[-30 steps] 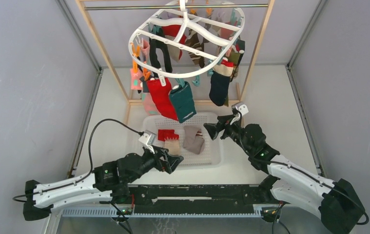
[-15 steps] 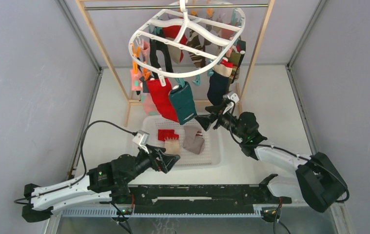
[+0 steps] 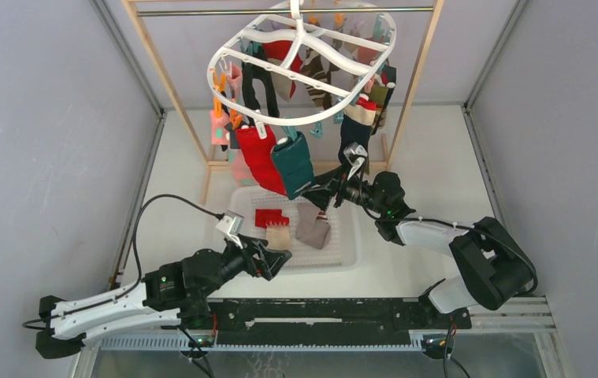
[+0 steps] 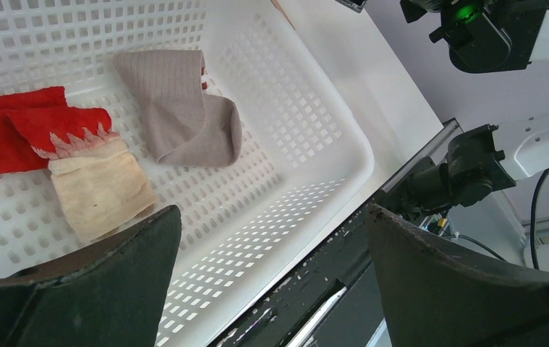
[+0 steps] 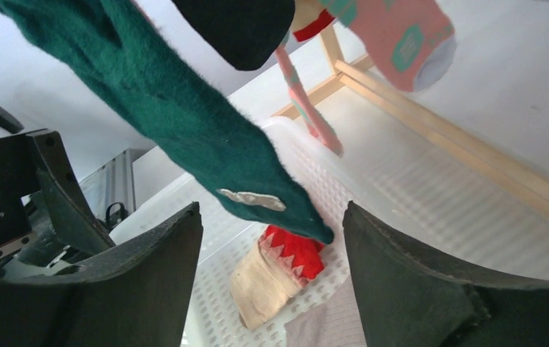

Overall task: Remove the socks clipped to the hanger
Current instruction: Remove the sock from the hanger.

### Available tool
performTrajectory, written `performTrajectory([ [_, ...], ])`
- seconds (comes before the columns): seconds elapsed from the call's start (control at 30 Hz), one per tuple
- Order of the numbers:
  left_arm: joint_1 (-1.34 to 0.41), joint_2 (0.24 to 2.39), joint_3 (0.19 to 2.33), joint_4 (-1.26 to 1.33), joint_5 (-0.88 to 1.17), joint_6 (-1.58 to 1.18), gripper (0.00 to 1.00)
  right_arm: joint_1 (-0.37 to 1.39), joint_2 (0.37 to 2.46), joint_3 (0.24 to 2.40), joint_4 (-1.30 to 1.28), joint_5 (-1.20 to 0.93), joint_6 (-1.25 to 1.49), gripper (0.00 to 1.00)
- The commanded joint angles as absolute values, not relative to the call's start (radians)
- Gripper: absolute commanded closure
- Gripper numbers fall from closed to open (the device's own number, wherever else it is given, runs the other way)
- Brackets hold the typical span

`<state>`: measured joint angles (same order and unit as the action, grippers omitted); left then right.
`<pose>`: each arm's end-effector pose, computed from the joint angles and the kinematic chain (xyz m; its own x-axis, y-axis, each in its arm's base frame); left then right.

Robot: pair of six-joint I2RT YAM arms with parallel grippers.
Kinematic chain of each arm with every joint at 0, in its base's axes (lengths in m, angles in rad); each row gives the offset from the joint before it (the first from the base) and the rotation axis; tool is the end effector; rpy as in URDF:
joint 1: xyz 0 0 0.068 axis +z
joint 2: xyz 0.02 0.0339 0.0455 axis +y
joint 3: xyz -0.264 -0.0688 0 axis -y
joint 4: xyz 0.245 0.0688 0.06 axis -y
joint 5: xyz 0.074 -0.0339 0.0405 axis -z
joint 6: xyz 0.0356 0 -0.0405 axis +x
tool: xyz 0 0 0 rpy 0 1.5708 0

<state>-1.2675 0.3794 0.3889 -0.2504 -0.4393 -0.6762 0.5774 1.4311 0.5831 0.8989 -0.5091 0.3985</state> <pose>0.0510 -0.1122 0.2483 -0.5189 -0.2383 -0.8209 0.5329 0.6608 -0.5286 0.2379 0.1757 0.2362 -0.3039 0.2064 -0.9301 -0.8317 0.4186 0.3647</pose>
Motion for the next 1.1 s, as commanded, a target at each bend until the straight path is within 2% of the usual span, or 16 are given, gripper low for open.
performTrajectory([
  [0.0, -1.272, 0.377, 0.389, -0.236, -0.446, -0.658, 0.0, 0.582, 1.456, 0.633, 0.983, -0.597, 0.445, 0.24],
  [0.23, -1.272, 0.39, 0.401, -0.237, -0.449, -0.65, 0.0, 0.579, 1.471, 0.634, 0.99, -0.616, 0.466, 0.39],
  [0.4, -1.272, 0.401, 0.404, -0.232, -0.444, -0.652, 0.0, 0.574, 1.463, 0.634, 0.986, -0.636, 0.486, 0.54],
  [0.57, -1.272, 0.402, 0.403, -0.228, -0.442, -0.652, 0.0, 0.565, 1.456, 0.634, 0.979, -0.678, 0.518, 0.79],
  [0.63, -1.272, 0.402, 0.402, -0.227, -0.442, -0.652, 0.0, 0.562, 1.45, 0.634, 0.968, -0.693, 0.528, 0.94],
  [0.67, -1.272, 0.402, 0.402, -0.224, -0.442, -0.652, 0.0, 0.561, 1.445, 0.634, 0.959, -0.699, 0.53, 0.97],
  [0.77, -1.272, 0.402, 0.406, -0.223, -0.442, -0.651, 0.0, 0.563, 1.424, 0.634, 0.93, -0.713, 0.536, 1.0],
  [1.07, -1.272, 0.4, 0.497, -0.259, -0.475, -0.568, 0.0, 0.577, 1.329, 0.634, 0.771, -0.676, 0.49, 1.0],
])
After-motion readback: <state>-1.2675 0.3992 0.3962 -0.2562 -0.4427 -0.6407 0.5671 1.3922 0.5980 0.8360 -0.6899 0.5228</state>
